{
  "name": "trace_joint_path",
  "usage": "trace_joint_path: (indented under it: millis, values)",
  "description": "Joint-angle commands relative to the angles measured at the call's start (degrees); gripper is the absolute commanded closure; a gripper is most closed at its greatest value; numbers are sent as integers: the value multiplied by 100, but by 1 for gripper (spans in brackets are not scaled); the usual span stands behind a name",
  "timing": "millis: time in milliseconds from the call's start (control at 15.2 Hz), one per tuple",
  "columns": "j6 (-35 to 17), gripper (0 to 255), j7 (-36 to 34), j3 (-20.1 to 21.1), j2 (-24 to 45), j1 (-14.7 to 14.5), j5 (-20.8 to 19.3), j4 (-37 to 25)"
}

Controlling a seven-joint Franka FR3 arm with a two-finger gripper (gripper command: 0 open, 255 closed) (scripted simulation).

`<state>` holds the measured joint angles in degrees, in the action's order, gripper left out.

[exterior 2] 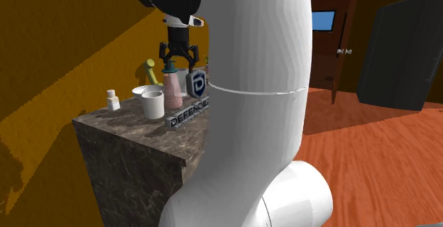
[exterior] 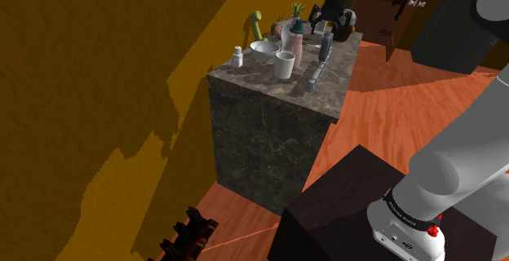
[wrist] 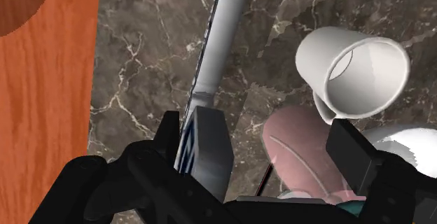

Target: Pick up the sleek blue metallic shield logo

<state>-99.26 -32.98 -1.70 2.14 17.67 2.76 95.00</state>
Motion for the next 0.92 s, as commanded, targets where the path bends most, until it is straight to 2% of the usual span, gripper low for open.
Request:
trace_joint_path:
  millis: [0,198,660,792,858]
  values:
    - [64,0,-269,-113,305,110,3,-379]
    - [160,0,-566,-242,631,231,22,-813]
    - [-441,0,-545,-238,579,224,23,-159]
    - [-441,0,-545,-238,579,224,23,-159]
    - [-439,255,-545,-238,581,224,23,-163]
